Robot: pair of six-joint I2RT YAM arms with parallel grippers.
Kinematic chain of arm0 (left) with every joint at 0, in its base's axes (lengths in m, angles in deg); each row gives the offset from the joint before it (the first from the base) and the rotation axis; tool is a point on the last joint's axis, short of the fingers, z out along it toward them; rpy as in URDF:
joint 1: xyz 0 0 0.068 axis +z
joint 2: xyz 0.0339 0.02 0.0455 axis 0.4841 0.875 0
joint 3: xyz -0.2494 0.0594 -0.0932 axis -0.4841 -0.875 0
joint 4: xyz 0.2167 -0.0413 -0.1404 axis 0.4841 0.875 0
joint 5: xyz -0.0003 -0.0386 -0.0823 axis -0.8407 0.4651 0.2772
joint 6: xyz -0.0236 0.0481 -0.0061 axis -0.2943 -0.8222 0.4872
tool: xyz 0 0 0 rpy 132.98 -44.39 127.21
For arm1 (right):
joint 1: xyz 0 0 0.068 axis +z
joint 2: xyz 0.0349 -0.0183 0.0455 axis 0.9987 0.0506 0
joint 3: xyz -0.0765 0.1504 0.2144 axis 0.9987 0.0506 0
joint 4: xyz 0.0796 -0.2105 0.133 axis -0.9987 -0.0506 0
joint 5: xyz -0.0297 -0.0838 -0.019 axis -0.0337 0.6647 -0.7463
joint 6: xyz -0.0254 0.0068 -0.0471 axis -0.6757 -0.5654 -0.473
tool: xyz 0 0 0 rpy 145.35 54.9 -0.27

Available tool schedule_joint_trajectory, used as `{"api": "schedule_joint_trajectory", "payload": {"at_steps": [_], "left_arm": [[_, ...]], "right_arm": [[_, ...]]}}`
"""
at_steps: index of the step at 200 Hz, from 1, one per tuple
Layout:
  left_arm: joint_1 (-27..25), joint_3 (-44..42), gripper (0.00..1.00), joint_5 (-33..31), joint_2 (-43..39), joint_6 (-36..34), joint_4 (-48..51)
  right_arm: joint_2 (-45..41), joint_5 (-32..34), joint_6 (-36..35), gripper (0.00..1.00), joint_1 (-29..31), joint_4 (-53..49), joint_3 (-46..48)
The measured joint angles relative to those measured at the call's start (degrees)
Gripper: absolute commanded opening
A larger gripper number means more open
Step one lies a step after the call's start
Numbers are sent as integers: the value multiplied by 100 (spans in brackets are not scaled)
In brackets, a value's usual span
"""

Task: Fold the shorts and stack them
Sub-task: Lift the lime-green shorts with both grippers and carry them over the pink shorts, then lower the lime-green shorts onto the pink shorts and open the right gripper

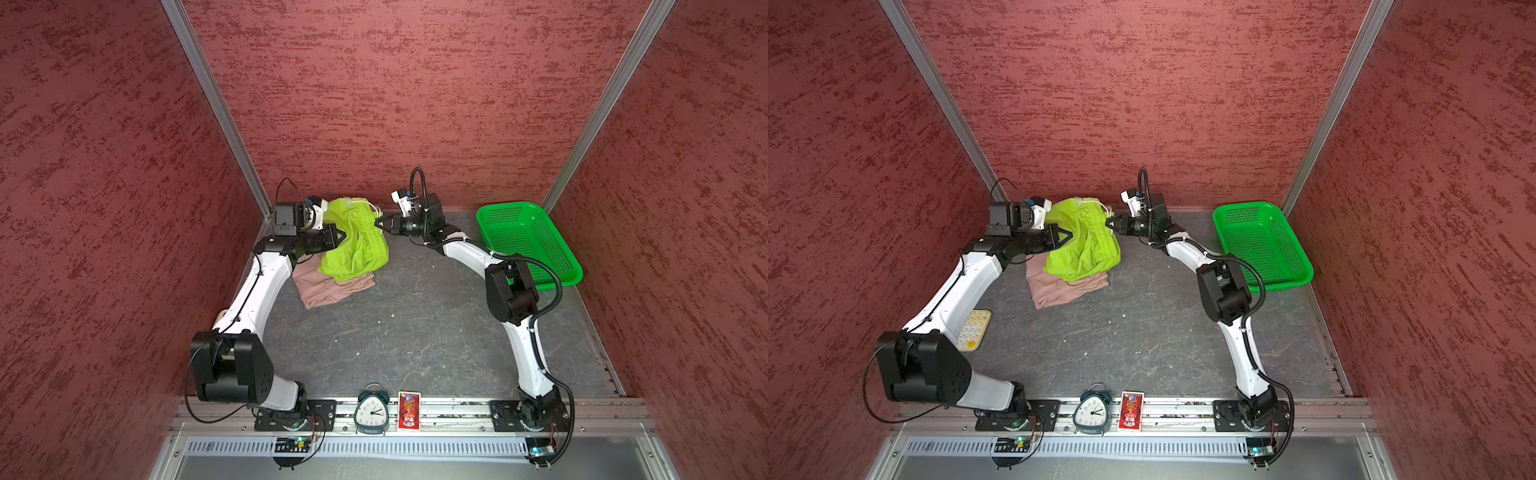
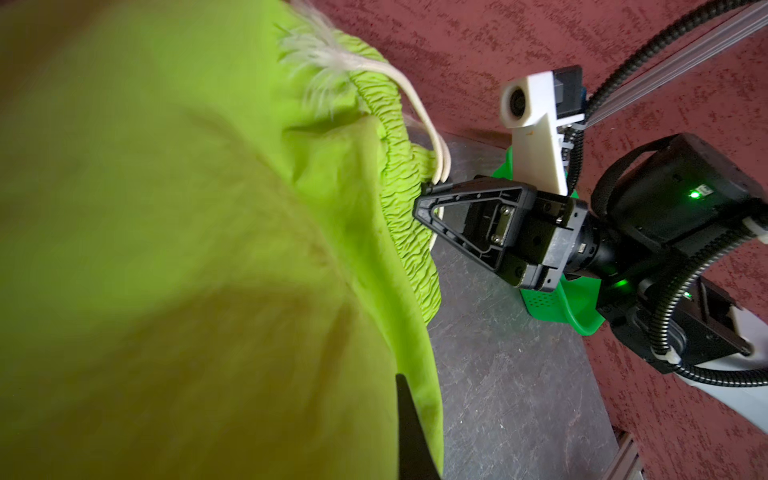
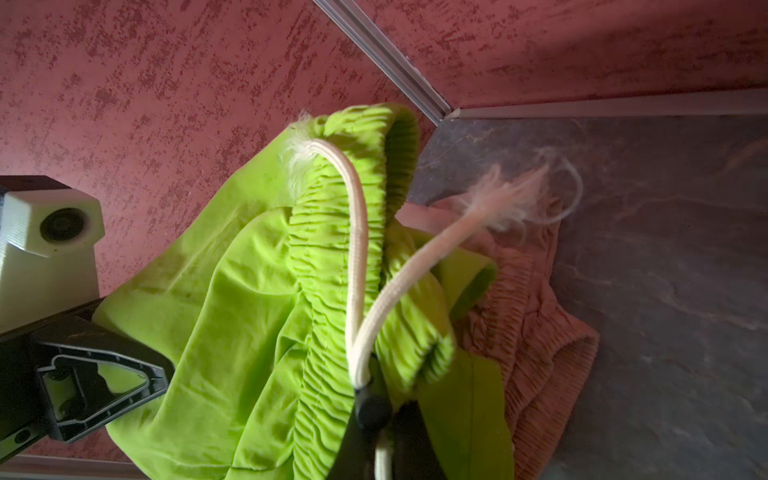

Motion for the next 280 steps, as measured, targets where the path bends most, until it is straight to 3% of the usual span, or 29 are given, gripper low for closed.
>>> {"api": "schedule_joint_trajectory", "payload": {"at_steps": [55, 77, 119, 139, 154, 171, 175, 185, 197, 205, 220, 261, 280], "left_arm": [[168, 658, 0, 739, 750, -50, -520], [413, 380, 0, 734, 765, 87, -516], [1504, -785, 0, 870, 820, 525, -468], [1705, -1169, 0, 885, 973, 581, -374], [1784, -1366, 14, 881, 1115, 638, -376], [1818, -1456, 20, 876, 1233, 680, -350], [1832, -1453, 28, 874, 1259, 686, -334], [1862, -1440, 61, 852, 1318, 682, -319], [1908, -1403, 65, 776, 1416, 678, -275], [1937, -1351, 71, 702, 1508, 656, -225], [1956, -1263, 99, 492, 1644, 579, -125], [1978, -933, 99, 387, 1679, 551, -57], [1976, -885, 96, 476, 1679, 546, -175]], "right_arm": [[44, 166, -103, 0, -111, -350, -758], [229, 109, -101, 0, -96, -448, -1001], [911, -306, -90, 0, -7, -872, -1464], [1342, -367, -85, 2, 173, -1261, -1851], [1637, -365, -116, 12, 234, -1624, -2177], [1845, -304, -164, 22, 267, -1937, -2393], [1880, -280, -173, 28, 273, -1991, -2428], [1919, -186, -210, 40, 280, -2079, -2459], [1932, -50, -254, 43, 282, -2216, -2498], [1932, 66, -295, 52, 284, -2323, -2516], [1932, 328, -439, 66, 284, -2500, -2549], [1908, 817, -809, 77, 284, -2975, -2546], [1589, 883, -927, 78, 284, -2940, -2031]]}}
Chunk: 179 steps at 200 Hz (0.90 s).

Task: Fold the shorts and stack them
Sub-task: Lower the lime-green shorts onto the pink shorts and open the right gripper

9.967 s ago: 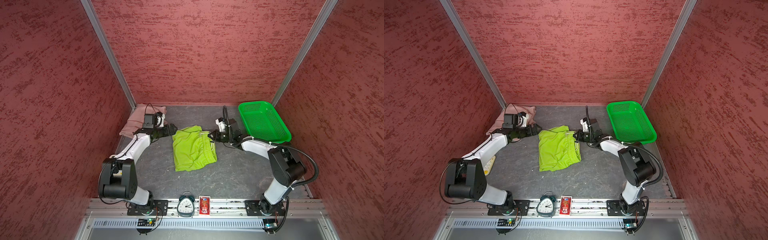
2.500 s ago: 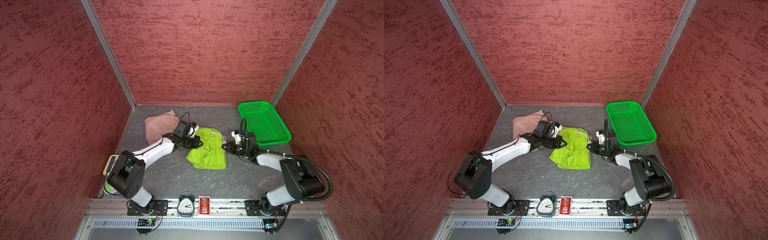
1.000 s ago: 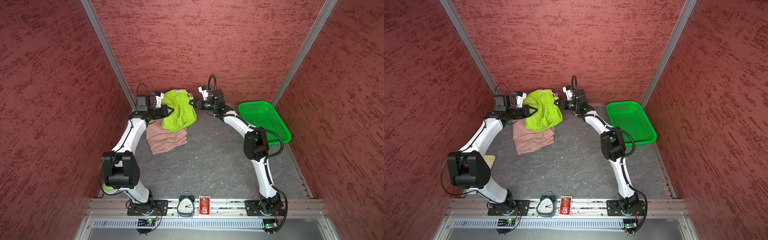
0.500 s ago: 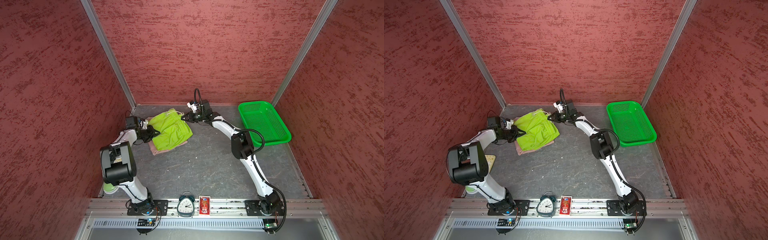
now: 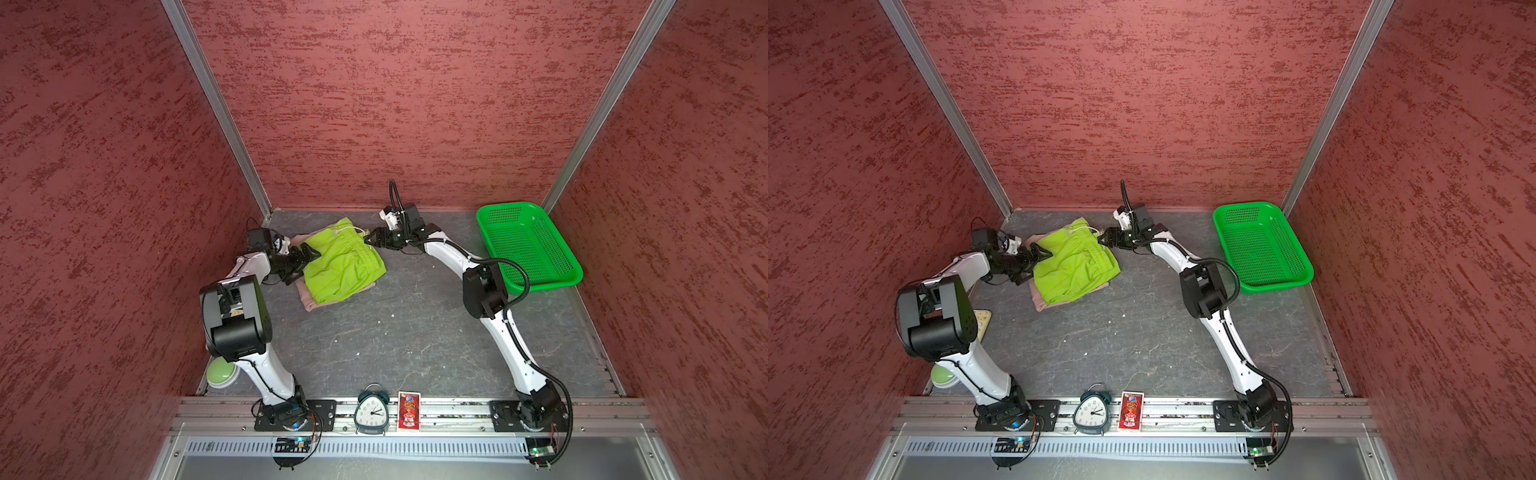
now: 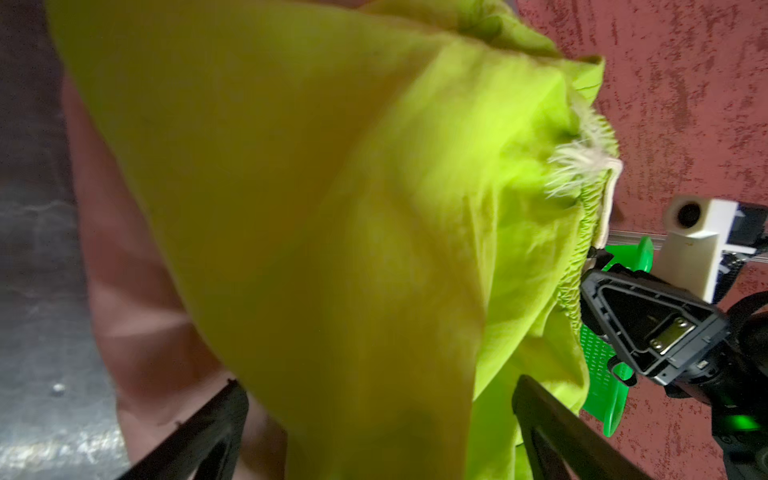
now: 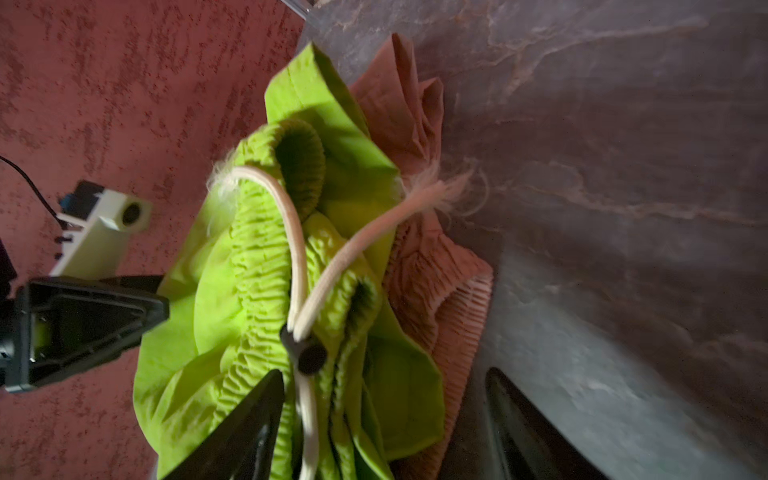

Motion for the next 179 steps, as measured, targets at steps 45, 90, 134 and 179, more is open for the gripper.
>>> {"api": "schedule_joint_trajectory", "payload": {"at_steps": [45, 90, 134, 179], "left_arm": [[-46, -271, 28, 105, -2, -107, -262], [-271, 61, 12, -400, -243, -544, -133], [-498, 363, 7, -1224, -835, -1019, -63], [-76, 466, 100, -1550, -437, -817, 120]], "right_arm": [[-1303, -190, 20, 77, 0, 894, 2033], [-1646, -302, 81, 75, 37, 1681, 2848], [-1646, -304, 122, 75, 160, 1810, 3130], [-1646, -289, 94, 78, 238, 1875, 3152]]}}
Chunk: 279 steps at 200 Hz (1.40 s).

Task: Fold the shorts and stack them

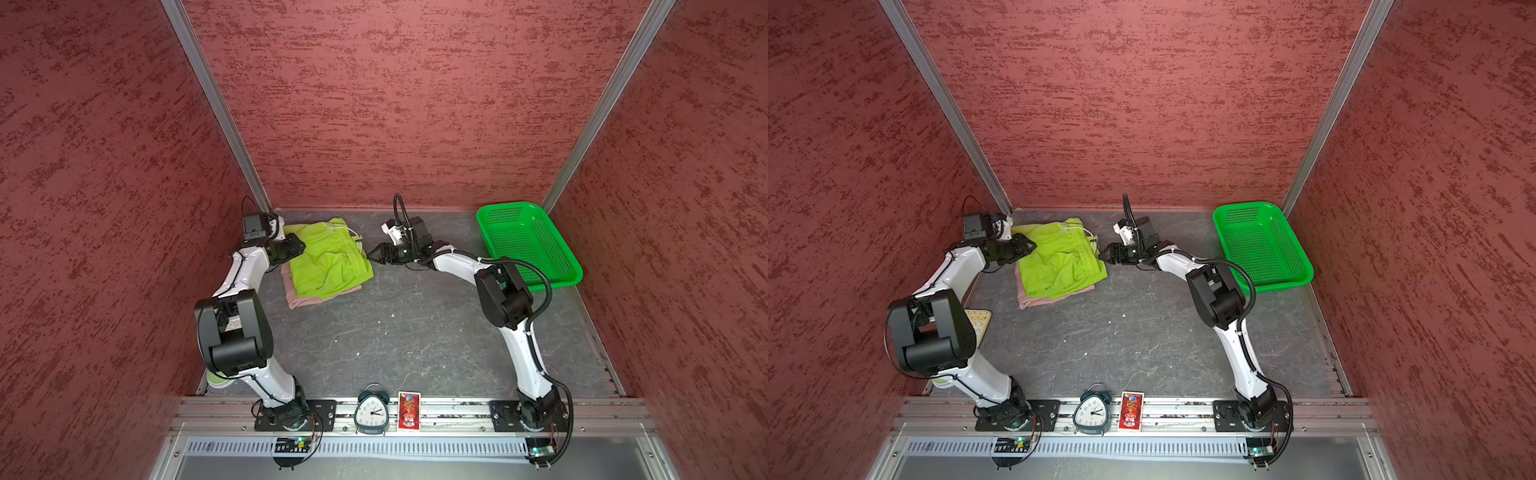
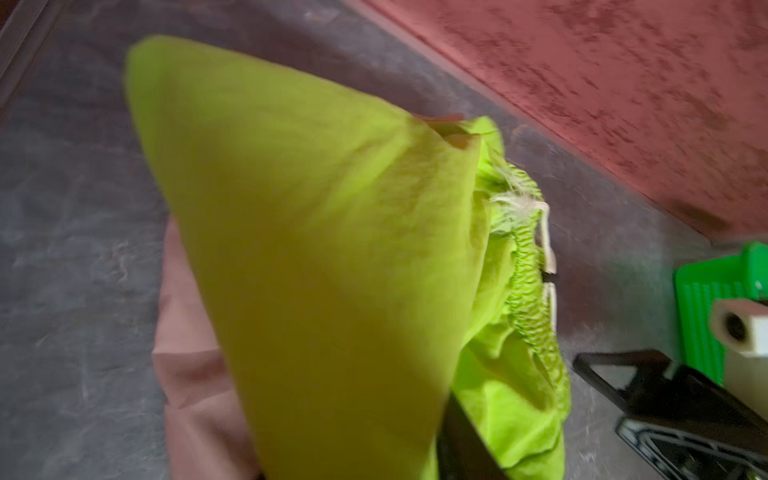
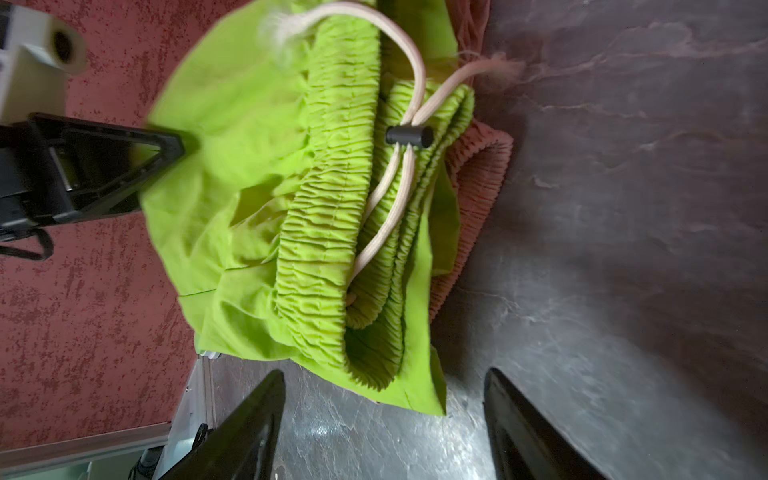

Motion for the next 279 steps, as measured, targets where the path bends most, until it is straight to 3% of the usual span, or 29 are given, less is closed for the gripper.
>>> {"api": "schedule_joint_trajectory", "payload": {"at_steps": [50, 94, 119, 136, 164, 182, 232, 279], "left_arm": [[382, 55, 99, -763, 597, 293, 643], [-22, 337, 99, -1460, -420, 361, 787], [-439, 94, 99, -1180, -1370, 551, 422], [-1001, -229, 99, -822, -1755, 682, 173], [-2135, -579, 100, -433, -1539, 916, -192], [-2470, -798, 99, -367, -1143, 1078, -262], [-1947, -1329, 99, -540, -404, 1252, -144], [-1064, -634, 99, -717, 299, 940, 131]], "right_arm": [[-140, 219, -232, 78, 13, -155, 494], [-479, 299, -315, 77, 20, -168, 804], [-739, 356, -319, 76, 31, -57, 1016], [-914, 415, -321, 76, 35, 57, 1226], [-1296, 560, -337, 76, 39, 192, 1784], [-1646, 649, -334, 76, 39, 302, 2267], [-2605, 835, -286, 76, 39, 717, 3327], [-2850, 918, -160, 76, 39, 1014, 3801]]}}
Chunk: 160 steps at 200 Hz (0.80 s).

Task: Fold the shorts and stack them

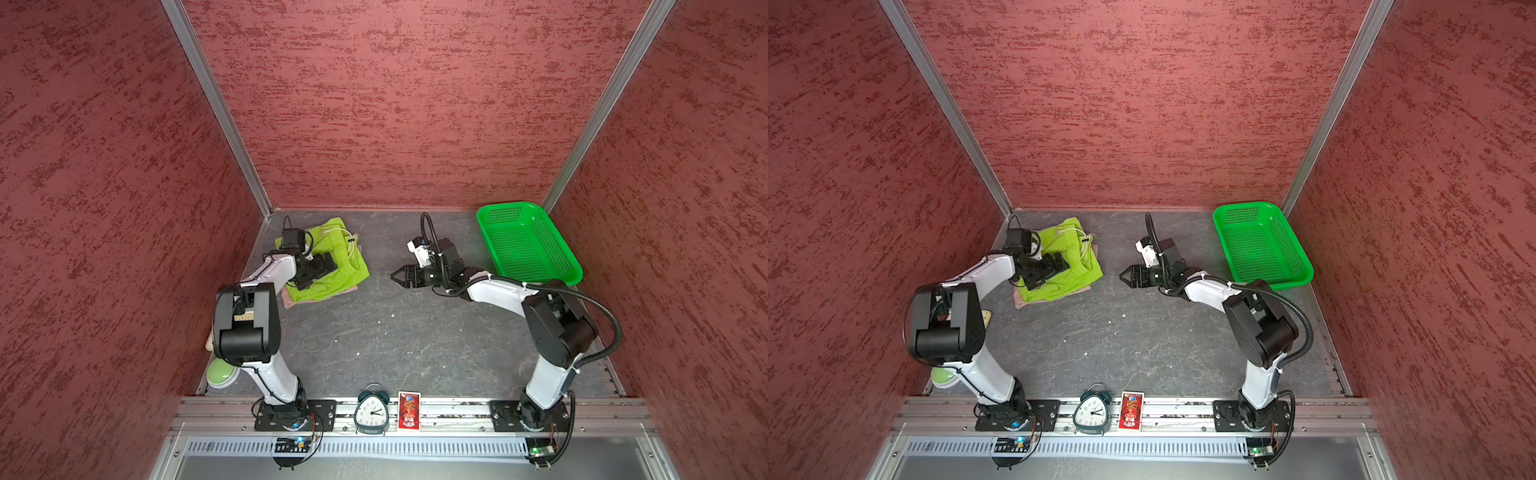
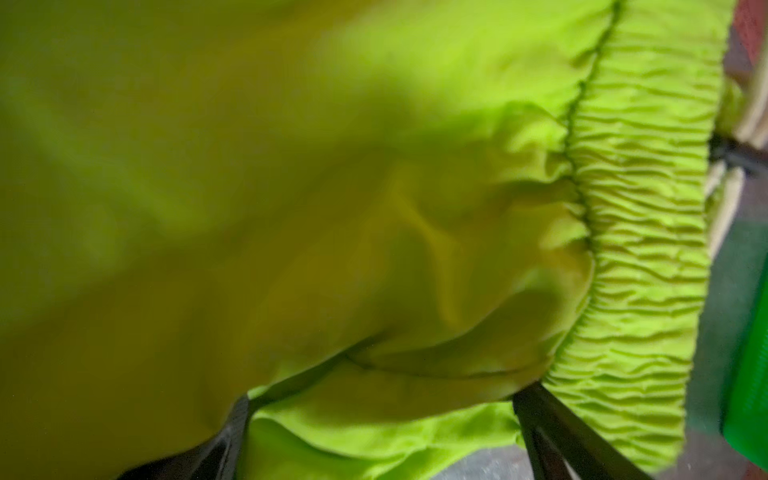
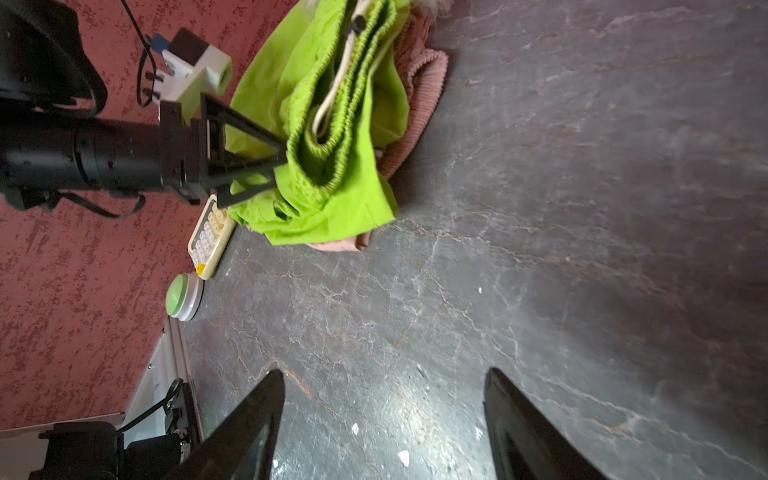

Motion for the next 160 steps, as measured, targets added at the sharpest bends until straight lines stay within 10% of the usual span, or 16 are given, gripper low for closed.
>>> {"api": "schedule_joint_trajectory", "payload": {"at_steps": [102, 160], "left_arm": [[949, 2304, 99, -319, 1749, -533, 426], [946, 2004, 99, -743, 1204, -809, 153]], "right_arm": [[-28, 52, 66, 77, -267, 129, 90], [-723, 463, -223, 91, -699, 15, 184]]}}
